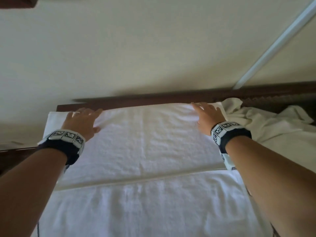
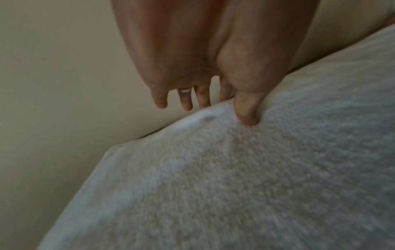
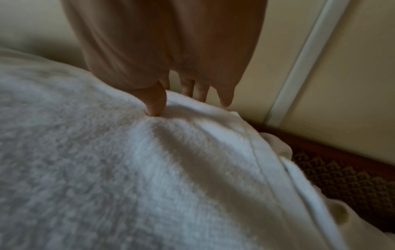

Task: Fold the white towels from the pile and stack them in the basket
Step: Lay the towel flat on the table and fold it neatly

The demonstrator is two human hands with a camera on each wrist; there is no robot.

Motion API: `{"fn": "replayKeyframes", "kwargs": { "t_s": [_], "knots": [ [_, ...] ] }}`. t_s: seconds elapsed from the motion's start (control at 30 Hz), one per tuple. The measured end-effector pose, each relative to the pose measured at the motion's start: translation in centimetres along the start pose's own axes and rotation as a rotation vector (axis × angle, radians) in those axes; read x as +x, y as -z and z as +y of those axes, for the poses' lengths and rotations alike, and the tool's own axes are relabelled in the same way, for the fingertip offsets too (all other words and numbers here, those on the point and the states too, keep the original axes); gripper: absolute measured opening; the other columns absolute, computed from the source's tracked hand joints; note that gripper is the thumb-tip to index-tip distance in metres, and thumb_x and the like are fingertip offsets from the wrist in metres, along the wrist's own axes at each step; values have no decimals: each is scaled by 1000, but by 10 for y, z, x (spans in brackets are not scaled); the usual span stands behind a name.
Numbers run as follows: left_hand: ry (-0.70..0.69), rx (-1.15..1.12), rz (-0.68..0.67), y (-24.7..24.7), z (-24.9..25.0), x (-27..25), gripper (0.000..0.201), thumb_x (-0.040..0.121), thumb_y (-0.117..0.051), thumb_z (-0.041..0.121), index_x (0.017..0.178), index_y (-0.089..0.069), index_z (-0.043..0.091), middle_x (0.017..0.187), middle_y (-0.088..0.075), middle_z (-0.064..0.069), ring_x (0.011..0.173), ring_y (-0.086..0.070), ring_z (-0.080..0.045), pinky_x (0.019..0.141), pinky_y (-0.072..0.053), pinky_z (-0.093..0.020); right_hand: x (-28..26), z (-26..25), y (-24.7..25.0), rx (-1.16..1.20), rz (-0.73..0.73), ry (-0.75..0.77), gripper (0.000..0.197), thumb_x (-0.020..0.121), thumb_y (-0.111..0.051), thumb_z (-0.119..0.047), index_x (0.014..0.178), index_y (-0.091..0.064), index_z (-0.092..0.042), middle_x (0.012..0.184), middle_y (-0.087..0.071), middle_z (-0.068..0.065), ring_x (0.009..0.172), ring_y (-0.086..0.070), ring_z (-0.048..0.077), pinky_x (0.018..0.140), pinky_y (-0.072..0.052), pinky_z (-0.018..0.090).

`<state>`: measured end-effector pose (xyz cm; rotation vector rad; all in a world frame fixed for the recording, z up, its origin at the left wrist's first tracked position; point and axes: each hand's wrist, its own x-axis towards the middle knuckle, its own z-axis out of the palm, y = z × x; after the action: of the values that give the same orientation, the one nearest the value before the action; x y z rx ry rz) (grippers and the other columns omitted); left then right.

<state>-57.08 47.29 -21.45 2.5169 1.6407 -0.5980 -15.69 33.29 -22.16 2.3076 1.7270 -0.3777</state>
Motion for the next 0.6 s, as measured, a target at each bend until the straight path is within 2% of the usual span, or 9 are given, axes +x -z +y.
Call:
{"fn": "replayKeyframes", "kwargs": {
  "t_s": [0.1, 0.17, 0.23, 0.37, 0.47, 0.53, 0.6],
  "knots": [
    [28, -15, 73, 4, 4, 0, 59, 93, -66, 41, 146, -45, 27, 133, -55, -9, 125, -53, -37, 112, -34, -52, 5, -4, 7, -96, 72, -8, 64, 87, -61, -19, 145, -36, -25, 133, -48, 8, 122, -44, 32, 101, -39, 47],
    [36, -29, 79, 6, 5, -6, 49, 92, -67, 39, 135, -54, 19, 119, -59, -11, 110, -60, -38, 101, -43, -49, 2, -8, 14, -137, 83, -26, 47, 86, -61, -19, 131, -49, -19, 124, -53, 8, 117, -47, 32, 95, -42, 44],
    [32, -43, 80, 11, 2, -18, 40, 93, -67, 39, 125, -60, 17, 111, -63, -9, 100, -63, -36, 90, -49, -47, -7, -9, 21, -154, 90, -42, 36, 86, -63, -21, 121, -56, -16, 120, -55, 8, 116, -48, 31, 92, -42, 43],
    [-31, -44, 196, 25, -6, -54, 22, 91, -69, 30, 107, -68, 16, 97, -67, -5, 86, -65, -30, 76, -51, -43, -42, -5, 34, -136, 109, -92, 28, 90, -58, -20, 117, -54, -18, 119, -60, 4, 120, -43, 30, 96, -35, 47],
    [-61, -62, 274, 30, -8, -94, 17, 88, -70, 23, 103, -69, 16, 91, -66, -5, 80, -64, -32, 73, -49, -42, -84, -8, 43, -118, 113, -154, 24, 90, -57, -22, 114, -53, -21, 115, -62, 5, 125, -38, 31, 102, -29, 51],
    [-76, -84, 342, 28, -10, -126, 18, 84, -74, 19, 100, -70, 15, 85, -65, -5, 76, -64, -32, 71, -47, -43, -118, -12, 45, -95, 175, -181, 21, 88, -58, -22, 109, -55, -22, 114, -61, 5, 124, -39, 32, 102, -29, 53],
    [-90, -86, 427, 24, -11, -163, 16, 78, -79, 15, 92, -70, 13, 75, -60, -4, 68, -61, -31, 65, -46, -42, -155, -17, 43, -63, 270, -196, 22, 89, -58, -22, 110, -55, -23, 115, -61, 5, 123, -42, 31, 99, -30, 51]
  ]
}}
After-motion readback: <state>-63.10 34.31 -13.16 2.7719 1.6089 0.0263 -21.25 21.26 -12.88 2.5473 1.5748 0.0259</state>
